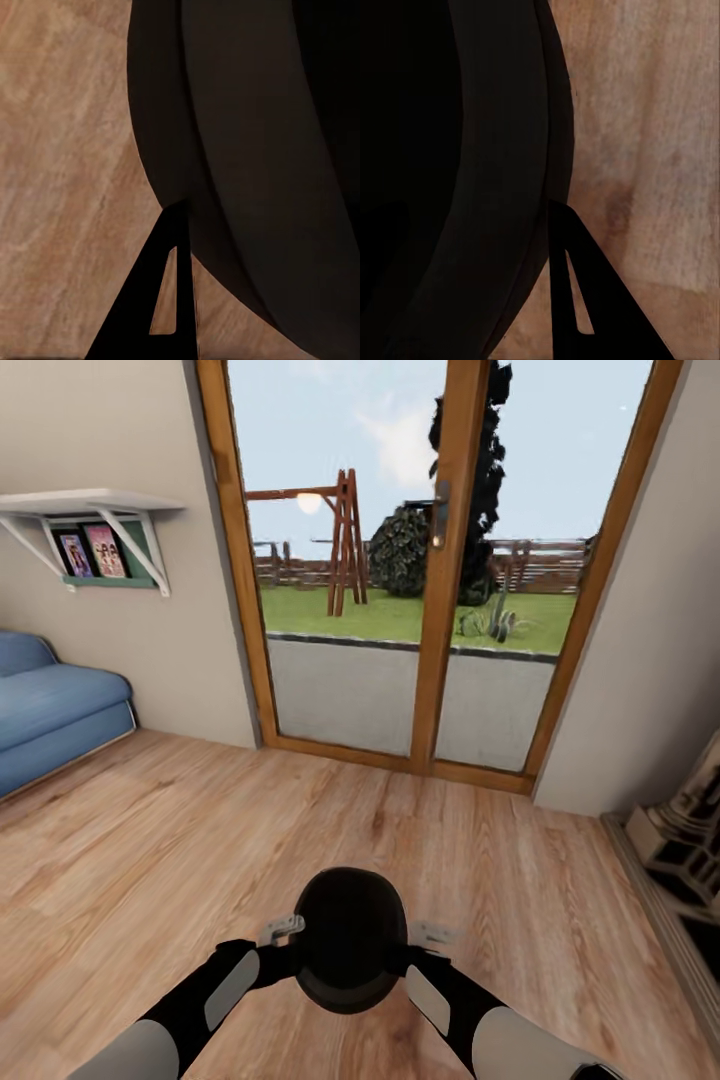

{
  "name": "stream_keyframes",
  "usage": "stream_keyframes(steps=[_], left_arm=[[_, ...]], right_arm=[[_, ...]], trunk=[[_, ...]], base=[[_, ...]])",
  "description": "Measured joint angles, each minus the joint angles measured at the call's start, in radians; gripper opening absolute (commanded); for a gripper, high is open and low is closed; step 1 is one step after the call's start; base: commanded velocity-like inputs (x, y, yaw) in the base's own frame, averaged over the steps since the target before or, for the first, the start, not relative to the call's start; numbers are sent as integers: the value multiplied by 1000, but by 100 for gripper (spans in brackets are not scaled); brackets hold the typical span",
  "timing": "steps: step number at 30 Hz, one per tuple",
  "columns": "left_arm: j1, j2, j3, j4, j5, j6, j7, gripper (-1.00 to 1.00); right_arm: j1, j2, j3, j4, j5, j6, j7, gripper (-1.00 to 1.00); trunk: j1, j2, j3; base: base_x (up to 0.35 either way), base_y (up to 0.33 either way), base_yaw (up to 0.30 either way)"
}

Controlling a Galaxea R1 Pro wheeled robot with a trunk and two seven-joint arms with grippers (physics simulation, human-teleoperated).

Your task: Place each of the two pumpkins and all three candles from the living room inside a cabinet in the living room (use any cabinet), then make sure every cabinet is closed, and position the cauldron so it is next to a table in the living room.

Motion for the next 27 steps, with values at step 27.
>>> stream_keyframes(steps=[27], left_arm=[[0,-1,0,0,1,1,2,-100]], right_arm=[[0,0,-2,2,1,0,2,-100]], trunk=[[0,0,0]], base=[[-265,49,291]])
